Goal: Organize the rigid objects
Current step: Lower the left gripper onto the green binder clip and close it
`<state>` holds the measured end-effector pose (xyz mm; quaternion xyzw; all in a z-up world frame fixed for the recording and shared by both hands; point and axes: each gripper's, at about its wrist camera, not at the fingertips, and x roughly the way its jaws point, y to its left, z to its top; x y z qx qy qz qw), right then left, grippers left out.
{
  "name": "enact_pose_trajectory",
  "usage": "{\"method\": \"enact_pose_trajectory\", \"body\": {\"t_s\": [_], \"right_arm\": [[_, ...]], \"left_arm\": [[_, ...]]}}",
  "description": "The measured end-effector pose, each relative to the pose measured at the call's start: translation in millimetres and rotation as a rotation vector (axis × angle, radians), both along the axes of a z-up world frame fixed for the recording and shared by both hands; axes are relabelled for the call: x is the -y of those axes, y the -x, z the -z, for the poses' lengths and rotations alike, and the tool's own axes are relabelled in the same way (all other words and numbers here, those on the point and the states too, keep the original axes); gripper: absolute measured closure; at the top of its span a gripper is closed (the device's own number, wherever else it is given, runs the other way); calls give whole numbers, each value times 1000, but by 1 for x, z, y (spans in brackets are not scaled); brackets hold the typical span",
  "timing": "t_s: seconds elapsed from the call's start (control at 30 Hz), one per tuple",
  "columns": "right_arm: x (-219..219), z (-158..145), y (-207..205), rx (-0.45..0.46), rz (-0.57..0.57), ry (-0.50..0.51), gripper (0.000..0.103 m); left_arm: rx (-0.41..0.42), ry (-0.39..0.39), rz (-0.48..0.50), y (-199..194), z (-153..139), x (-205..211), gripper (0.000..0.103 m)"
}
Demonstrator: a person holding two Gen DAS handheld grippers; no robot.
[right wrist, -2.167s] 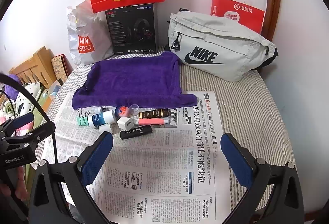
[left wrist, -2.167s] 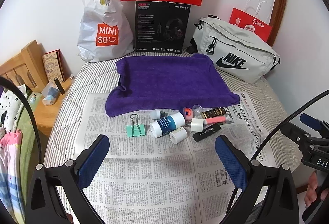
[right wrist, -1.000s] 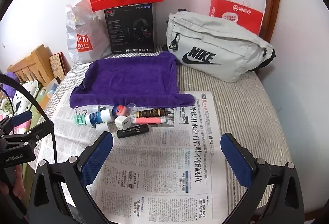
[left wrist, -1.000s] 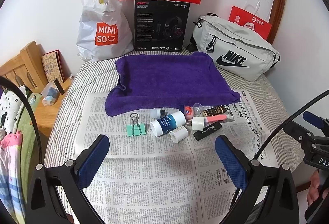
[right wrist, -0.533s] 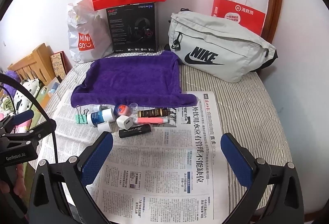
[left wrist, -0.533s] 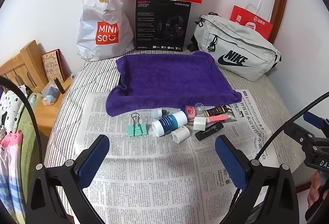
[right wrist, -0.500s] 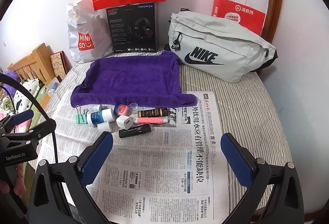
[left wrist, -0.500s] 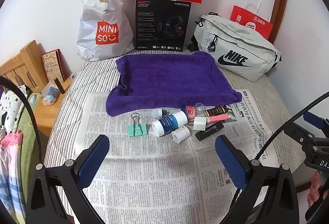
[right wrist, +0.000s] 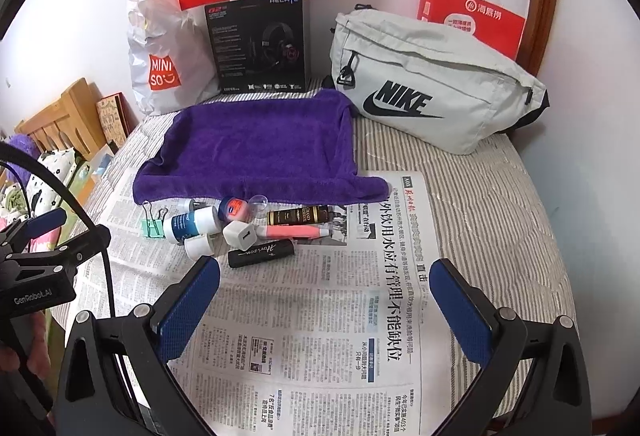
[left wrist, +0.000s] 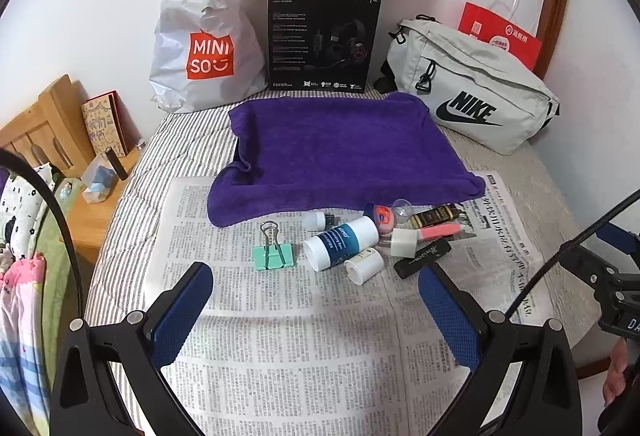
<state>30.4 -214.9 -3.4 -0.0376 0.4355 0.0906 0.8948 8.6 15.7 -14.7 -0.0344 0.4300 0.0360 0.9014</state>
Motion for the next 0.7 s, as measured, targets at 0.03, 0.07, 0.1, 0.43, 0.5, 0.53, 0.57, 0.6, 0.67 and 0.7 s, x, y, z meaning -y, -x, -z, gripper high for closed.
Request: {"method": "enact_pose_trajectory", "body": {"t_s": [0.03,0.07,0.1,0.43,0.5,0.53,0.57,0.6,0.67,0.7], "right_arm": [[0,2,-2,-2,0,0,0],[-1,5,-3,-9,1,1,0],[-1,8,-5,-14,2,0,0],[-2,39,-24,-77,1,20,0],[-3,44,-27,-88,2,27,0],[-2,47,-30,-97,1,29,0],[-3,50,-31,-101,0,29,0],[-3,52,-33,-107,0,29,0],[-2,57,-37,-119,0,29,0],[-2,60,-38,-126,-1,31,0]], "left_arm": [[-7,-4,-5,-3,3,-1,0],[-13,-5,-10,-5,6,-3,0],[-18,-4,-20,-7,9,-6,0],[-107,-1,-83,-32,59,-34,0],[-124,4,-98,-38,69,-40,0],[-131,11,-106,-42,75,-42,0],[-137,16,-112,-45,79,-45,0],[-142,22,-116,-48,82,-47,0],[-145,26,-128,-55,90,-50,0],[-150,24,-137,-58,93,-51,0]]}}
